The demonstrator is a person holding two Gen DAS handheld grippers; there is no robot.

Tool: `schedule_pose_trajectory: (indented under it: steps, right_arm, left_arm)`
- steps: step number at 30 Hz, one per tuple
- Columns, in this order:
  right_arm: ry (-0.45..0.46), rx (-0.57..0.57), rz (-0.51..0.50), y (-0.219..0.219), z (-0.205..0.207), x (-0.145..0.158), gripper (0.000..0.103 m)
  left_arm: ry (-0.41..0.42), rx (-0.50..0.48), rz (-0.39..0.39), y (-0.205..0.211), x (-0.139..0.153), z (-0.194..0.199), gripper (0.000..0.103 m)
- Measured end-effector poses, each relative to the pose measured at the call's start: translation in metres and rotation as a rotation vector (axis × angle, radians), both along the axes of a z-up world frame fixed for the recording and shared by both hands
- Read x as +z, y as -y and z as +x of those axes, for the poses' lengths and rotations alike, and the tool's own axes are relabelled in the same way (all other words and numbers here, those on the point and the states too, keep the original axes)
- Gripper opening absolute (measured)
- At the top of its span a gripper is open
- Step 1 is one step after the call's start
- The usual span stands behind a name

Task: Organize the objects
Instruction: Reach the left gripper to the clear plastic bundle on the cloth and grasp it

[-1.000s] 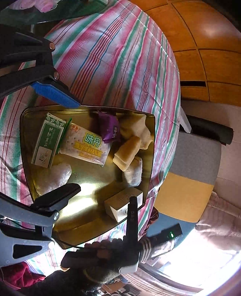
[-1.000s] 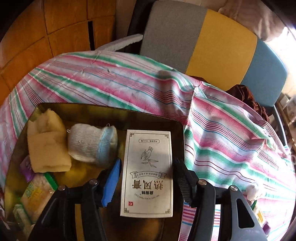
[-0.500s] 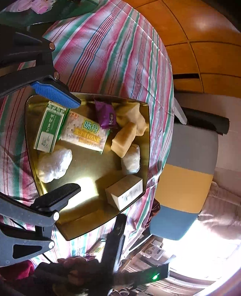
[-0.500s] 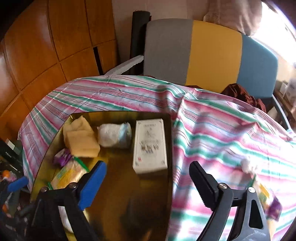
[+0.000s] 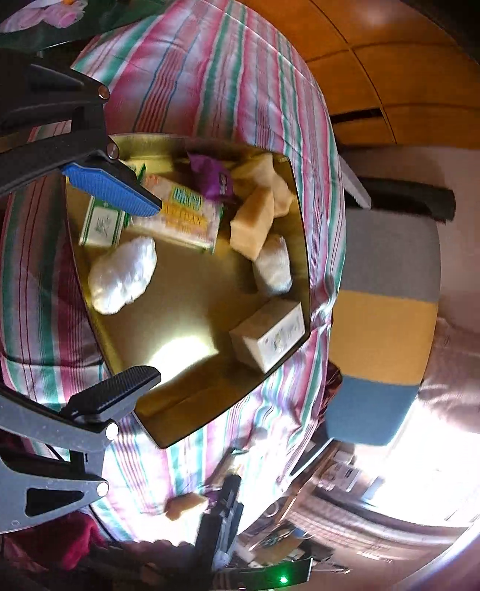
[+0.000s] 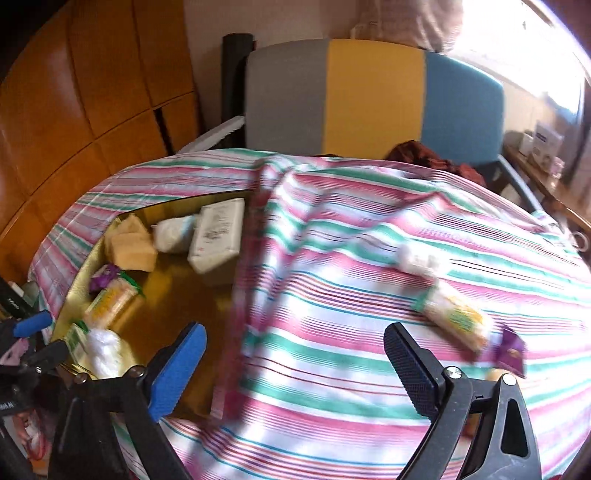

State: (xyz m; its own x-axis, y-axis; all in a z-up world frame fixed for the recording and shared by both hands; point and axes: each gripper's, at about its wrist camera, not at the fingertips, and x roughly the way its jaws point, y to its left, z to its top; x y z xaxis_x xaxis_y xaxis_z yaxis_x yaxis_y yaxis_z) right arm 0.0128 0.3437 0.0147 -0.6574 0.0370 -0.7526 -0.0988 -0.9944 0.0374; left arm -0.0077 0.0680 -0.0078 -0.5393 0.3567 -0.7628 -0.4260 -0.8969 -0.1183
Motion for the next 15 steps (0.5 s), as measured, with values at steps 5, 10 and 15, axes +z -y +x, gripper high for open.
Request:
schedule_pose_trajectory:
  steps: [5,10,15]
  right_arm:
    - [-0.006,-0.14,0.046,-0.067,0.026,0.01,0.103]
    - [-0.031,-0.333,0.051,-0.143,0.055,0.015,0.103]
    - [-0.06,-0.567,-0.048,-0.213,0.092,-0.002,0.103]
  left_arm:
    - [0.028,-0.043,0.0,-0.016,0.002,-0.001,0.084]
    - [0.087,-0.112,0.023,-0.042,0.005,-0.007,0.078]
    - [0.109,-0.197,0.022,-0.082,0.014,-0.013,0.078]
